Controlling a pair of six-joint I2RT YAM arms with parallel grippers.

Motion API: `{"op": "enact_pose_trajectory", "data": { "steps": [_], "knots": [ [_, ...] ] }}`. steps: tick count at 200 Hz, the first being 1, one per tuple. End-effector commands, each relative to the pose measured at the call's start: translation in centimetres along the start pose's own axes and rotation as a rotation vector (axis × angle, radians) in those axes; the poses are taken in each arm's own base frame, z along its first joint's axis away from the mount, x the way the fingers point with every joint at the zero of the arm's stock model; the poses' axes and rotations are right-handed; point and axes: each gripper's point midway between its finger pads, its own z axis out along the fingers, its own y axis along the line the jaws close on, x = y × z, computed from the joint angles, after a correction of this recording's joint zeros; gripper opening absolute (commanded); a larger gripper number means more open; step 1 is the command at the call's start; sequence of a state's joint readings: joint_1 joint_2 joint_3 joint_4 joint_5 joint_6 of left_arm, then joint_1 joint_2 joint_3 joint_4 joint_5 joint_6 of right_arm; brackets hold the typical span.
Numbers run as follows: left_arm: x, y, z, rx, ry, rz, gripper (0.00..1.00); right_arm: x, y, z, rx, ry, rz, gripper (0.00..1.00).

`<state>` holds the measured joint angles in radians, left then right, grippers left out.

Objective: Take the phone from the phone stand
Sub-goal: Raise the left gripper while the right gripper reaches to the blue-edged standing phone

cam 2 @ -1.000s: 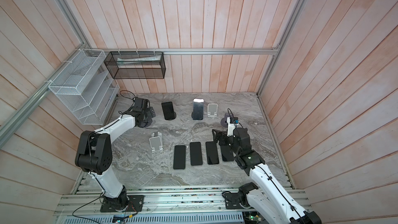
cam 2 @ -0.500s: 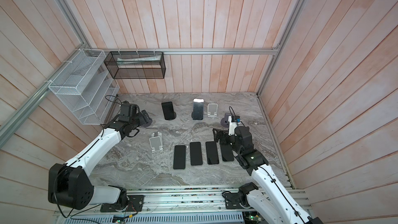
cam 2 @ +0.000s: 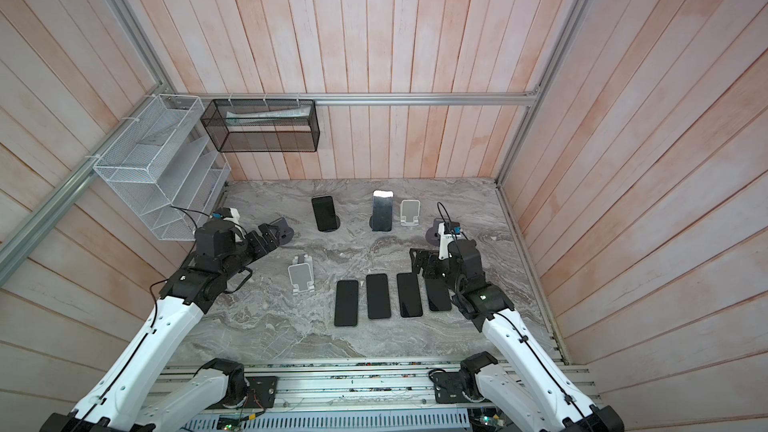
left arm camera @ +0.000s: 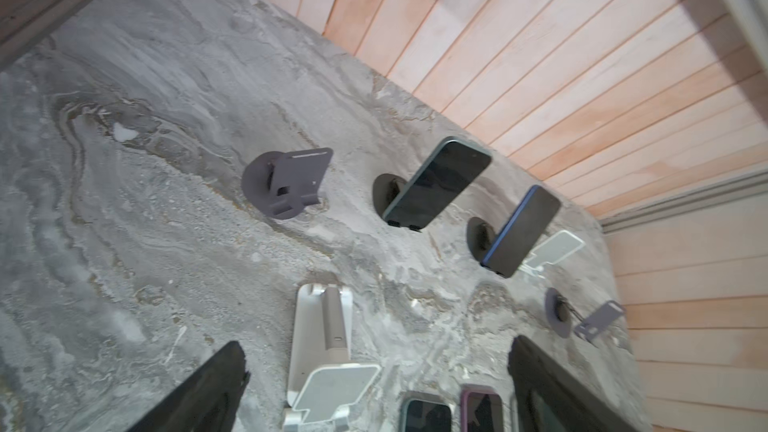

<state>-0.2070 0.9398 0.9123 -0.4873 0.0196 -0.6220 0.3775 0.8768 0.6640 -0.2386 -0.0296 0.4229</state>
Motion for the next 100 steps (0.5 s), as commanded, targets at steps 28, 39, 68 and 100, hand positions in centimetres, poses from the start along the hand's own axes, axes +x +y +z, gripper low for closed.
{"op": "enact_pose_trajectory", "data": {
  "steps": [28,39,68,100],
  "knots": [
    [-3.3,-6.7,-4.2,0.267,-0.053,0.048,1.00,-1.1,-2.6,-0.1,0.177,-0.019,0.035,0.98],
    [-3.9,-7.8,-4.3,0.306,-0.062,0.068,1.00,-1.5,-3.1,-0.2,0.218,-0.028,0.042,0.98],
    [-5.2,-9.9,-3.4,0.366,-0.071,0.104,1.00,-2.3,-3.8,-0.4,0.239,-0.089,0.155,0.95],
    [-6.3,-11.9,-1.9,0.445,-0.083,0.083,1.00,-2.2,-2.8,0.0,0.106,-0.052,0.196,0.82]
  ]
}}
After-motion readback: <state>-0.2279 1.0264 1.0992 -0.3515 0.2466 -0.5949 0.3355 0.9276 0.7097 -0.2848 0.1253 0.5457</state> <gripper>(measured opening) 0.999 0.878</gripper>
